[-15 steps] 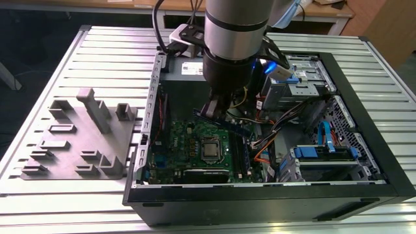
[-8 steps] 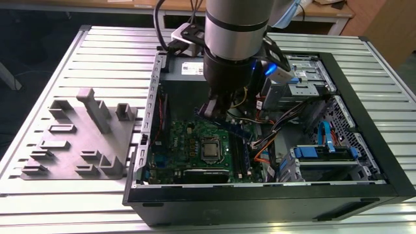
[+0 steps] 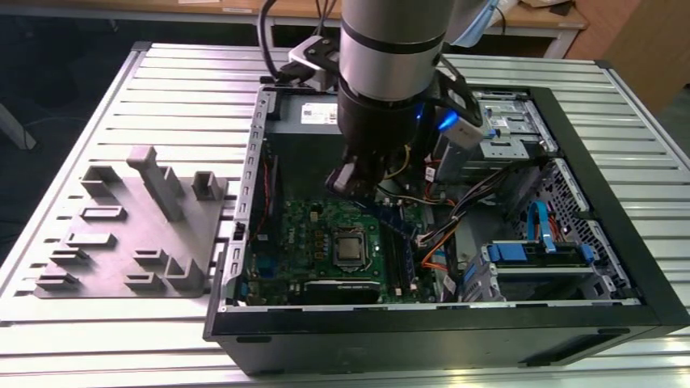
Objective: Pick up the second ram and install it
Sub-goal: 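Insert the second ram into the second slot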
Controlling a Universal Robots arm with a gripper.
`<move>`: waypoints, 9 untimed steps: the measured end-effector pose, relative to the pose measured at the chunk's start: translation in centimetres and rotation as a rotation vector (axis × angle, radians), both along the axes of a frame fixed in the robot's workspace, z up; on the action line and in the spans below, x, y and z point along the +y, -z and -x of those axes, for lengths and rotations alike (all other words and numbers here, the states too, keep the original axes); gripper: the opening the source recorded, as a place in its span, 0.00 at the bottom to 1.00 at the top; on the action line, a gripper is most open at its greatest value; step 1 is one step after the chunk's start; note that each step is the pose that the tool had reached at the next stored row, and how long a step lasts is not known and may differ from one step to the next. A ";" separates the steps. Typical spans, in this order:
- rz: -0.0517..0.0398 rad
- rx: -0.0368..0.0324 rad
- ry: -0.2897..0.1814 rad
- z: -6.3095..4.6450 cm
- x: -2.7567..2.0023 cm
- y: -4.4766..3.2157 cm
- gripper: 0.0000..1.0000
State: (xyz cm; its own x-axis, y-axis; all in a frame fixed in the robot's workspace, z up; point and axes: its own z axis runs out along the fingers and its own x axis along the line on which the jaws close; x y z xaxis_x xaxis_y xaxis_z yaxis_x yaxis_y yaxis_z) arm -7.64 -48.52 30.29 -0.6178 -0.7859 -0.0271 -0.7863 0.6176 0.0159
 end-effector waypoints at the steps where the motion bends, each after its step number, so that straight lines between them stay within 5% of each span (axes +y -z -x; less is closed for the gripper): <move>1: 0.0000 -0.0001 0.013 0.0 0.00 0.02 0.08; 9: 0.0004 -0.0001 0.137 0.0 0.00 0.10 0.08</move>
